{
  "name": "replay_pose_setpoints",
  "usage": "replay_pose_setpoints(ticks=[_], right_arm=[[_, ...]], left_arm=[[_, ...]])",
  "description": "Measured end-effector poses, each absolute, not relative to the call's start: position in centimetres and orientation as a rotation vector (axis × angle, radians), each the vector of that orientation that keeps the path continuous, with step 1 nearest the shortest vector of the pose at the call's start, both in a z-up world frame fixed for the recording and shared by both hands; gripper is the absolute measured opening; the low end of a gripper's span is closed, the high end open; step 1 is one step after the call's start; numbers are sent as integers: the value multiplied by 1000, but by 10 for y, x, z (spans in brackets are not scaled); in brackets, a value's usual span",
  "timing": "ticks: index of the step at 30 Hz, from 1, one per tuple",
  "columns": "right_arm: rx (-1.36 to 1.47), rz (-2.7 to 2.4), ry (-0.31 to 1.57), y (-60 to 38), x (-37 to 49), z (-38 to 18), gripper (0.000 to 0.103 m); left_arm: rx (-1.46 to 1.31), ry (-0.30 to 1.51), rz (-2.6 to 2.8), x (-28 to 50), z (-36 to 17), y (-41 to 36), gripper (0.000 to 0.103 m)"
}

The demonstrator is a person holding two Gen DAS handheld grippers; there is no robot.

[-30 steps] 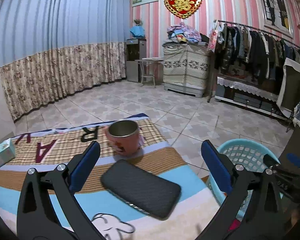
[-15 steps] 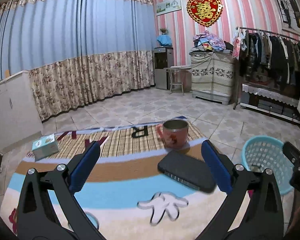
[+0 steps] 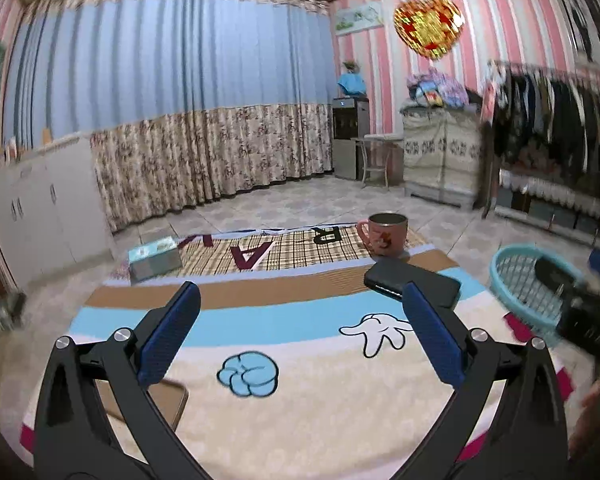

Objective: Collect trash

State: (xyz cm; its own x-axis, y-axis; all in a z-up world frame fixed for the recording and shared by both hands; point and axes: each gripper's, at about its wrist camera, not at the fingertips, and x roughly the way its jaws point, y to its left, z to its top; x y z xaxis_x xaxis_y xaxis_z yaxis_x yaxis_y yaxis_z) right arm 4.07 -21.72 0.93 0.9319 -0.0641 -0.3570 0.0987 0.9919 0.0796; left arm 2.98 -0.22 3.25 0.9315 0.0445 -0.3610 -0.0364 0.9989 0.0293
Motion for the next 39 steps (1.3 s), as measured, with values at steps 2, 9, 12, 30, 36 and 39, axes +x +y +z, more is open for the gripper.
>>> replay_pose_setpoints(ticks=[2,9,12,30,36,39], right_arm=[[71,-94,370,-208,36,7,98],[23,-75,366,-193,14,5,98],[58,-55,381,-193,5,4,98],[60,-75,421,-200,5,2,98],[66,-86,421,-204,5,1,98],[51,-96,415,-201,5,1,98]], left_arm=[[-37,392,35,21,32,16,98],[46,392,89,-3,24,15,98],[34,402,68,-6,22,14,98],[34,418,45,1,18,1,98],[38,418,43,1,18,0,98],[34,420,41,2,18,0,98]])
